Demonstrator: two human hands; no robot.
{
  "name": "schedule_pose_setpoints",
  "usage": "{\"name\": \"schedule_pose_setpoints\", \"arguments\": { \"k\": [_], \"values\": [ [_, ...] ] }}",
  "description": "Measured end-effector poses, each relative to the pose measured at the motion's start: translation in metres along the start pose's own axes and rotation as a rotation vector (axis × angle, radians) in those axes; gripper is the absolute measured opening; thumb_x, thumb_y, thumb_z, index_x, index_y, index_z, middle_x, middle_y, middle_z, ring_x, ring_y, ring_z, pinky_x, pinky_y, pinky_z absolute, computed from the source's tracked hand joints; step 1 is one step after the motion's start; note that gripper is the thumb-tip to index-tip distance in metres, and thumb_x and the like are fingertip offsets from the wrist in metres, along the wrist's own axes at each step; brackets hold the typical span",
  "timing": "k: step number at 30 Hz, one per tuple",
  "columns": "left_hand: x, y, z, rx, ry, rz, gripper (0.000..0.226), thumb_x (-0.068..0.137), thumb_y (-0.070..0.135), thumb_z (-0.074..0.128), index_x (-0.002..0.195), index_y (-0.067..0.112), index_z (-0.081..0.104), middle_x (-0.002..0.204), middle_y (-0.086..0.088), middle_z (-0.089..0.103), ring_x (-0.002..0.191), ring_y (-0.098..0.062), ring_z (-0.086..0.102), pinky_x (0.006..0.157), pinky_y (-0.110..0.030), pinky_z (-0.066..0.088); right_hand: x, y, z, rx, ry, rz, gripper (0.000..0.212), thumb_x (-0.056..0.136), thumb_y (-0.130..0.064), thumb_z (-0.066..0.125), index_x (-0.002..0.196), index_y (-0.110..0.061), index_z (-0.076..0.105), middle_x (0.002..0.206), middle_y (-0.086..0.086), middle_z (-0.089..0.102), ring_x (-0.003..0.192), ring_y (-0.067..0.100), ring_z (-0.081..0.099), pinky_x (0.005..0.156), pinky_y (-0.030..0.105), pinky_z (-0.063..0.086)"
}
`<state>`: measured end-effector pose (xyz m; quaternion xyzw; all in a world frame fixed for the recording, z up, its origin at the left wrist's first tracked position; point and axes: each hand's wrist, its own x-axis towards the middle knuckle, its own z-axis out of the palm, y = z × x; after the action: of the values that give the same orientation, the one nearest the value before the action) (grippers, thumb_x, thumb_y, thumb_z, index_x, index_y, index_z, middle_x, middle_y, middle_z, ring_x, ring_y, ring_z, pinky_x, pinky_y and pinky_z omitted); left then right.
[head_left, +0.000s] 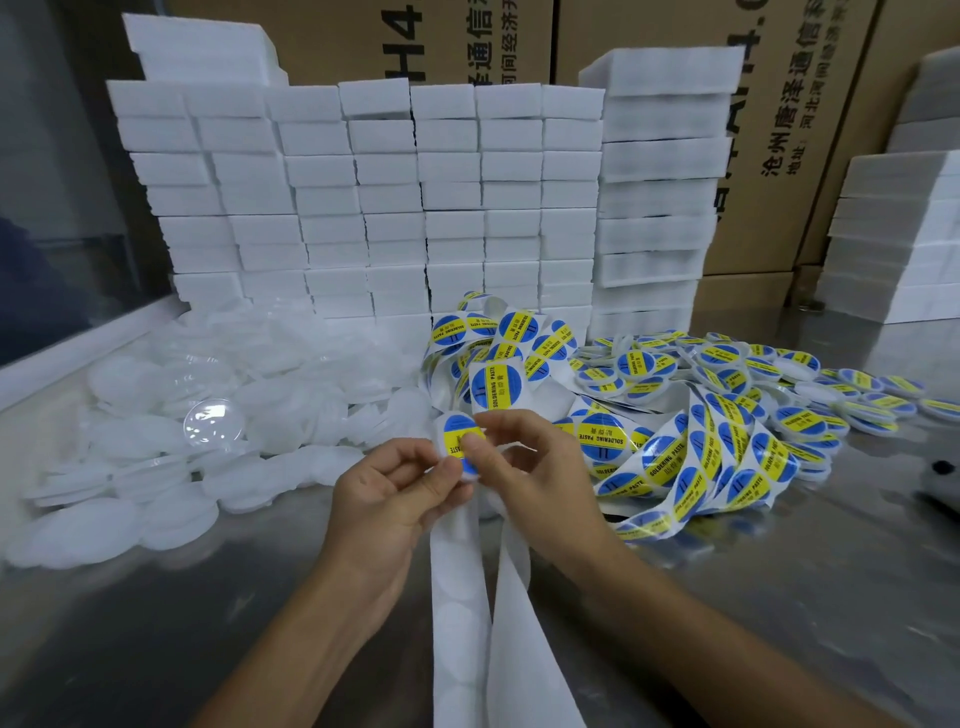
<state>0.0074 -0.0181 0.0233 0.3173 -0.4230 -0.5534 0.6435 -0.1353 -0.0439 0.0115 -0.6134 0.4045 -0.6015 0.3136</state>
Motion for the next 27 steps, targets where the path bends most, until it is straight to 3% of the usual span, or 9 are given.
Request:
{"name": "schedule_pose_setpoints", "arguments": {
  "k": [1,3,5,7,11,16,20,24,27],
  "values": [
    [0.0,-0.001,0.0,0.0,-0.009,-0.006,0.019,0.062,0.007,0.071,0.078,0.002,0.062,0.079,-0.015,0.074,0.068,-0.021,0.072,0.061,-0.024,0.058,0.002,0.0,-0.001,0.004,0.018,-0.017,0.007,0.088,-0.024,0.072,0.094,-0.021,0.071,0.085,0.002,0.072,0.072,0.016,0.068,0.068,0.03,0.058],
    [0.0,-0.003,0.001,0.002,-0.038,-0.015,0.023,0.062,0.008,0.071,0.081,0.001,0.06,0.082,-0.015,0.074,0.07,-0.02,0.073,0.061,-0.023,0.057,0.003,-0.001,-0.002,0.015,0.038,-0.022,0.01,0.093,-0.013,0.065,0.088,-0.021,0.069,0.08,-0.001,0.072,0.07,0.01,0.069,0.062,0.024,0.056],
    [0.002,-0.003,0.0,0.016,-0.037,-0.03,0.026,0.062,0.01,0.072,0.084,0.001,0.061,0.084,-0.015,0.075,0.072,-0.019,0.073,0.061,-0.022,0.057,0.003,0.0,-0.001,0.022,0.027,0.006,0.011,0.095,-0.013,0.062,0.088,-0.02,0.068,0.078,-0.003,0.07,0.069,0.008,0.067,0.061,0.028,0.059],
    [0.003,-0.002,-0.002,0.038,-0.019,-0.023,0.024,0.063,0.011,0.071,0.083,0.001,0.063,0.081,-0.014,0.074,0.07,-0.018,0.072,0.059,-0.021,0.056,0.001,0.0,0.001,0.003,0.016,0.021,0.005,0.093,-0.022,0.067,0.089,-0.019,0.069,0.076,-0.002,0.069,0.065,0.013,0.065,0.064,0.041,0.06],
    [0.0,0.0,-0.004,0.234,-0.102,0.079,0.006,0.067,0.013,0.071,0.07,0.01,0.067,0.073,-0.01,0.073,0.066,-0.018,0.071,0.06,-0.023,0.057,-0.002,0.0,0.006,-0.032,0.047,0.06,0.045,0.068,-0.059,0.076,0.086,-0.02,0.065,0.067,0.004,0.061,0.058,0.025,0.056,0.059,0.039,0.055],
    [-0.002,-0.001,-0.003,0.404,-0.17,0.147,0.011,0.079,-0.003,0.067,0.079,0.002,0.057,0.08,-0.009,0.074,0.07,-0.024,0.073,0.062,-0.023,0.057,0.001,0.003,-0.002,-0.092,0.09,-0.021,0.023,0.093,-0.028,0.065,0.081,-0.009,0.063,0.067,0.01,0.066,0.06,0.023,0.065,0.055,0.04,0.057],
    [0.0,0.001,-0.002,0.296,-0.094,0.117,0.009,0.086,-0.005,0.06,0.081,0.001,0.055,0.079,-0.011,0.074,0.069,-0.023,0.072,0.062,-0.024,0.057,0.001,0.001,-0.002,0.068,0.001,0.014,0.005,0.093,-0.011,0.065,0.091,-0.013,0.068,0.078,0.006,0.068,0.066,0.017,0.069,0.059,0.034,0.061],
    [0.006,0.005,-0.008,0.139,0.068,0.059,0.013,0.092,-0.003,0.054,0.083,0.006,0.057,0.072,-0.012,0.072,0.061,-0.019,0.069,0.055,-0.024,0.056,-0.002,0.002,0.003,0.033,-0.135,0.009,0.036,0.076,-0.01,0.083,0.108,-0.019,0.068,0.078,0.003,0.065,0.064,0.012,0.064,0.066,0.034,0.06],
    [0.008,0.004,-0.012,0.159,0.121,0.036,0.012,0.094,-0.001,0.053,0.087,0.007,0.059,0.07,-0.01,0.072,0.059,-0.017,0.068,0.052,-0.025,0.055,-0.002,0.001,0.005,0.1,-0.128,0.06,0.026,0.08,-0.009,0.079,0.103,-0.006,0.067,0.073,0.013,0.066,0.059,0.017,0.064,0.064,0.034,0.058]
  ]
}}
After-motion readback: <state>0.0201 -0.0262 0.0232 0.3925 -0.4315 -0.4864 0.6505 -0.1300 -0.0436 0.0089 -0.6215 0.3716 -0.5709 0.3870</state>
